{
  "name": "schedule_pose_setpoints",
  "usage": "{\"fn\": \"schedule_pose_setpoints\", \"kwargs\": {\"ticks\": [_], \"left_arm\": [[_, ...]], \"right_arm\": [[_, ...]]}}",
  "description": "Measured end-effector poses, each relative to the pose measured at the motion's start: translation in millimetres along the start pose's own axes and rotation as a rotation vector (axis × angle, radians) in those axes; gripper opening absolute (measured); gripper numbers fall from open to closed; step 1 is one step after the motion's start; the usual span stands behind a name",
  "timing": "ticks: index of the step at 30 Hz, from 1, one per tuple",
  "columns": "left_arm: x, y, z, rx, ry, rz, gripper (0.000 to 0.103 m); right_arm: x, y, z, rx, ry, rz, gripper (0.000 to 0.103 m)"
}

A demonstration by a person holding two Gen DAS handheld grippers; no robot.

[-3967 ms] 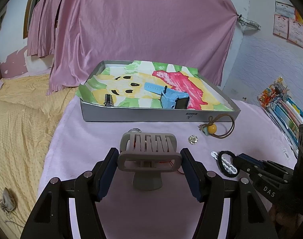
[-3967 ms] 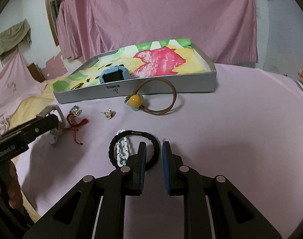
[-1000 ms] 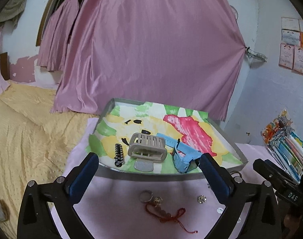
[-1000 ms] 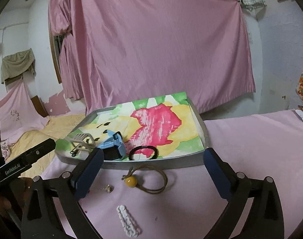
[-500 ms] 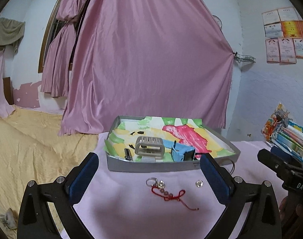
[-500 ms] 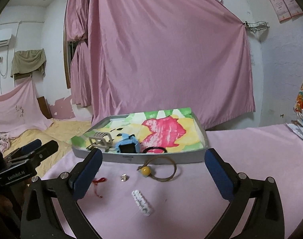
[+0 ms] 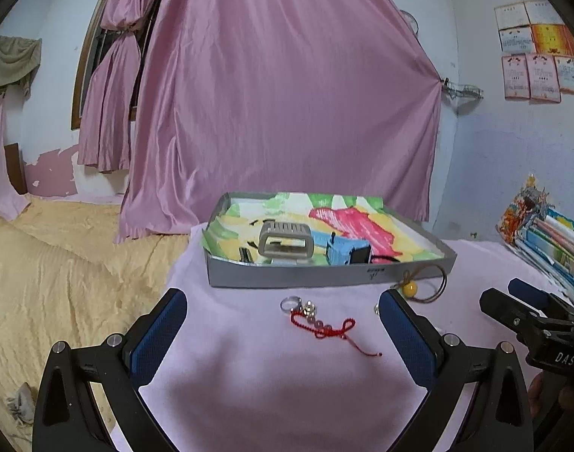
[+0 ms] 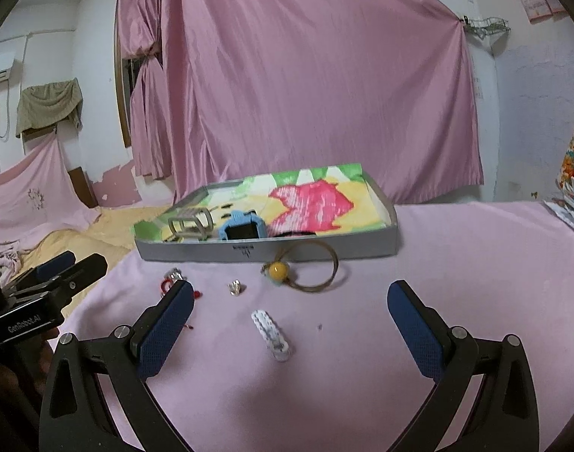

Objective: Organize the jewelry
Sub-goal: 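Withdraw both open tools from the tray, then close the right tool on the white chain piece while the left tool grasps the red beaded string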

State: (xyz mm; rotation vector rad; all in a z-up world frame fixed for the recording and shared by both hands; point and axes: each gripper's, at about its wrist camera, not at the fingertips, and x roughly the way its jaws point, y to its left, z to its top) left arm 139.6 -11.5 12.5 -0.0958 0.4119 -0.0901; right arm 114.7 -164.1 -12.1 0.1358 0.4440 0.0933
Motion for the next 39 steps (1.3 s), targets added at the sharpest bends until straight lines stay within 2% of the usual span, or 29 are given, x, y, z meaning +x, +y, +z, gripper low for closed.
{"fn": "schedule_pose_setpoints", "kwargs": {"ticks": [5,10,14,18,20,22,24,27,31,36,39], "left_arm": [[13,1,-3,0.008,0.105,-0.036,0.102],[33,7,-5,-0.051,0.233,-0.062,0.102],[44,11,-7,-0.098,0.292,-0.067,0.102],[53,10,-8,-0.104,0.332,-0.059,0.102],[57,7,-8,-0.098,0.348,-0.063,0.102],[60,4,-7,-0.088,0.357,-0.069,0.101],[62,1,-5,-0.078,0.362,-0.079,0.096],[68,-4,-4,-0.06,0.381,-0.087,0.085],[79,-11,-3,-0.042,0.414,-0.09,0.075],[90,-23,-1,0.005,0.434,-0.071,0.074],[94,-30,0,0.041,0.449,-0.044,0.074]], "right_arm": [[8,-1,-4,0.005,0.052,-0.011,0.101],[19,-5,-7,0.022,0.114,-0.018,0.101],[28,-7,-8,0.037,0.16,-0.013,0.101],[34,-4,-9,0.024,0.189,-0.005,0.1],[35,-2,-9,0.012,0.198,0.004,0.095],[38,0,-9,0.001,0.213,0.012,0.071],[43,1,-11,-0.005,0.241,0.021,0.061],[44,2,-12,-0.011,0.252,0.036,0.06],[49,2,-13,-0.012,0.277,0.051,0.038],[54,4,-13,-0.026,0.292,0.067,0.038],[56,5,-13,-0.035,0.301,0.071,0.033]]}}
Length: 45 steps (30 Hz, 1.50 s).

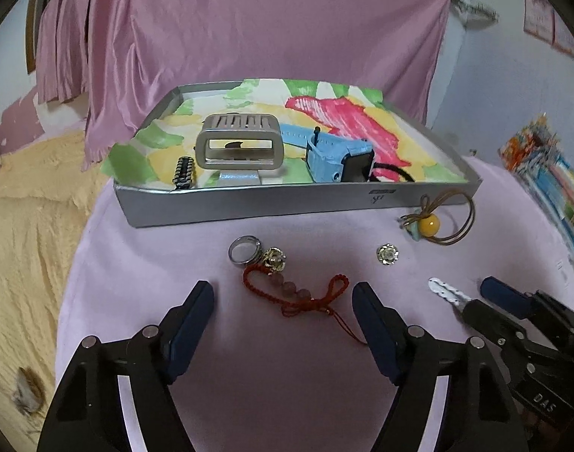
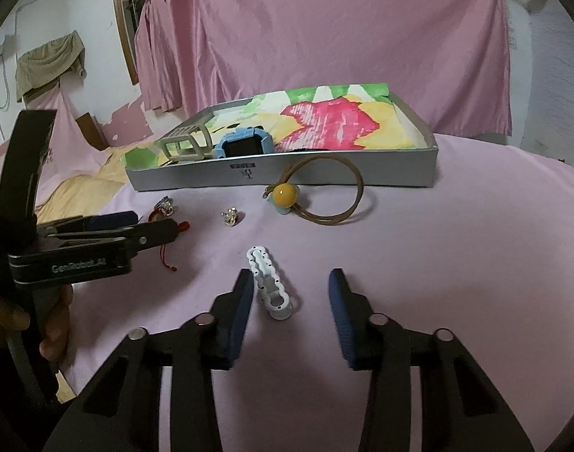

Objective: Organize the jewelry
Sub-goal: 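Close the right tool on the white chain piece while the left tool grasps the red beaded string, then carry the white chain piece with the right tool while the left tool carries the red string over the tray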

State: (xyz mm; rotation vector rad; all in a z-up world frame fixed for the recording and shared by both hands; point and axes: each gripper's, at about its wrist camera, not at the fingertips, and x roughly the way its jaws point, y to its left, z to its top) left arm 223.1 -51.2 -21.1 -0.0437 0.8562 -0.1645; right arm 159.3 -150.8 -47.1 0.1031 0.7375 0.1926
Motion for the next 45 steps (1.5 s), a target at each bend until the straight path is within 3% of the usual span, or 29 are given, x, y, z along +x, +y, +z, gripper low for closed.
{"fn": "schedule_pose_setpoints", "kwargs": {"ticks": [5,12,16,23,25,36,45], "left_arm": [[1,-6,1,0.027,0.009,0.035,0.068],[-1,-7,0,0.036,0.0,0.053,0.051],[-3,-10,-4,0.052,-0.012,0.055,0.039],[-7,-4,-7,0.021,-0.027,0.051,0.022],[-10,1,-9,0.0,-0.032,0.044,0.013],[-27,3,-20,-0.037,-0.069,-0.1,0.009],[-42,8,7,-0.055,-0.158,-0.091,0.009]], "right_arm": [[1,2,1,-0.016,0.004,0.0,0.033],[1,7,1,-0.045,0.011,-0.006,0.032],[0,8,0,-0.056,0.012,-0.002,0.019],[1,9,0,-0.067,0.014,0.012,0.014],[1,10,1,-0.076,0.016,0.021,0.014],[-7,5,0,-0.034,-0.019,0.076,0.013],[-24,10,22,-0.057,-0.103,0.081,0.013]]}}
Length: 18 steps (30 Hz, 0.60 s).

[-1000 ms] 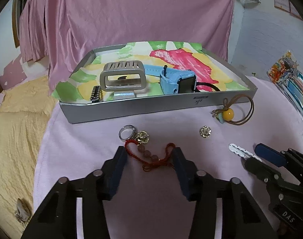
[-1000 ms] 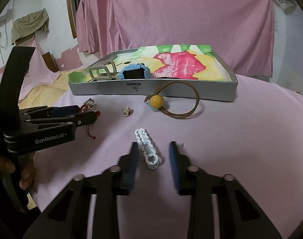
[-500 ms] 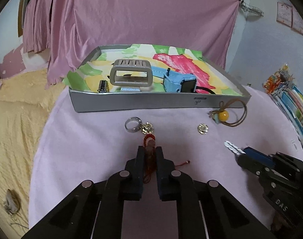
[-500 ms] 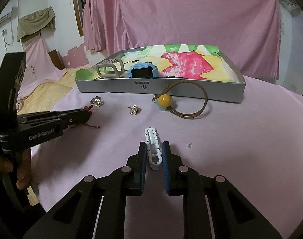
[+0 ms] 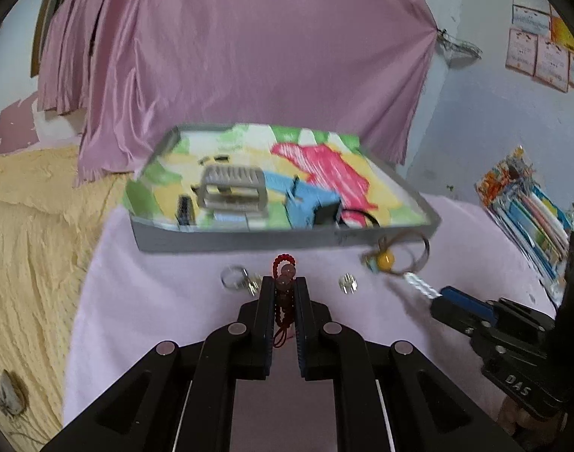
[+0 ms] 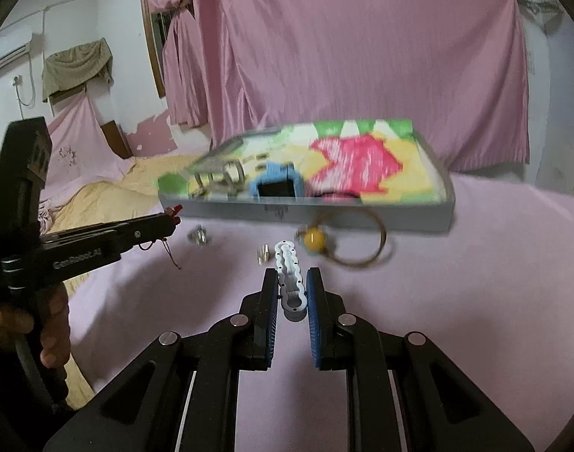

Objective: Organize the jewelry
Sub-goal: 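Carry the white chain piece with the right tool while the left tool carries the red string over the tray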

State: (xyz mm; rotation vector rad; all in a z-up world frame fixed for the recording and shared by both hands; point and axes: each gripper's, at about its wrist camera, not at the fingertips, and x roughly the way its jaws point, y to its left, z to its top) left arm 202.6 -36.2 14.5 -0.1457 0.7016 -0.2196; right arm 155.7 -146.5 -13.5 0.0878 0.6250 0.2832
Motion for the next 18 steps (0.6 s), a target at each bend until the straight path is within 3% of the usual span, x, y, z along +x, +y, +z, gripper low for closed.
{"fn": "schedule_pose_setpoints", "kwargs": {"ticks": [8,18], "left_arm": [[5,21,38,-0.047,-0.065,0.058,0.009],[35,55,75,-0.102,-0.067,0.139,0.009]], "right_arm": [[15,-12,46,0.014,-0.052,0.001,0.013],[77,-17,89,0.059,0.001,-0.026,0.013]]}}
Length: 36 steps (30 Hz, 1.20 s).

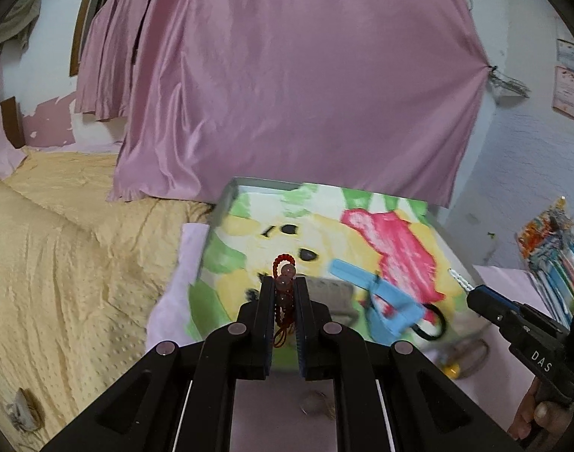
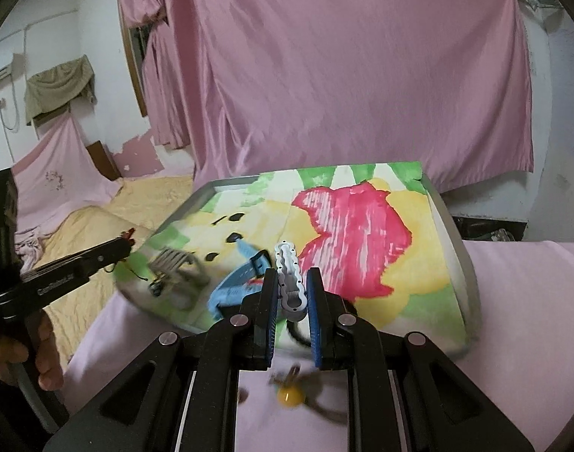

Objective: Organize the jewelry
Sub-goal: 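Carry the white chain piece with the right tool while the left tool carries the red string over the tray, then open the right tool to drop the white piece while the left tool releases the red string into the tray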

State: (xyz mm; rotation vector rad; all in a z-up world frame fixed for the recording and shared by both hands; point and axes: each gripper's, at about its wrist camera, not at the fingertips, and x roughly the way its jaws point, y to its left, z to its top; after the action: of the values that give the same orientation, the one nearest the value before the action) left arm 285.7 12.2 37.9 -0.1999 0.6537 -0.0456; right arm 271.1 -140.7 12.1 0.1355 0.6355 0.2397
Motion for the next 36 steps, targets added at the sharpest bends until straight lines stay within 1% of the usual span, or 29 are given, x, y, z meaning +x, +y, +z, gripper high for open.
{"fn": "schedule_pose_setpoints", "kwargs": {"ticks": [3,7,13,19,23,25,26,27,28,29,30,31,32,34,36], "left_arm": [[15,8,6,-0.015,0.027,0.023,0.009],[31,15,6,-0.01,0.081,0.051,0.009],[44,16,-1,0.003,0.131,0.054,0.009],[53,14,-6,0.016,0.163,0.064,0.009],[54,12,-7,0.021,0.166,0.062,0.009],[55,10,-8,0.034,0.168,0.078,0.01],[55,8,-8,0.041,0.171,0.085,0.01],[55,7,-9,0.046,0.172,0.088,0.011],[54,6,-9,0.047,0.172,0.09,0.013],[53,5,-9,0.047,0.171,0.091,0.015],[52,5,-9,0.047,0.17,0.092,0.021],[50,5,-10,0.047,0.163,0.086,0.028],[47,3,-10,0.047,0.156,0.08,0.032],[42,3,-10,0.045,0.14,0.076,0.05],[35,1,-11,0.043,0.118,0.06,0.055]], "right_arm": [[19,-1,5,0.002,0.036,-0.018,0.013],[39,-3,2,0.017,0.093,-0.026,0.013],[56,-6,-6,0.025,0.149,-0.036,0.013],[66,-6,-8,0.023,0.183,-0.029,0.014],[66,-7,-8,0.026,0.187,-0.028,0.014],[67,-7,-8,0.026,0.192,-0.028,0.014],[66,-8,-8,0.027,0.194,-0.029,0.014],[66,-8,-8,0.027,0.194,-0.029,0.017],[65,-7,-7,0.029,0.193,-0.027,0.024],[63,-8,-7,0.03,0.189,-0.028,0.029],[62,-7,-7,0.029,0.183,-0.036,0.035],[61,-9,-7,0.03,0.179,-0.037,0.036],[59,-9,-7,0.034,0.174,-0.032,0.036],[54,-9,-6,0.037,0.164,-0.035,0.036],[49,-10,-6,0.038,0.149,-0.04,0.036]]}}
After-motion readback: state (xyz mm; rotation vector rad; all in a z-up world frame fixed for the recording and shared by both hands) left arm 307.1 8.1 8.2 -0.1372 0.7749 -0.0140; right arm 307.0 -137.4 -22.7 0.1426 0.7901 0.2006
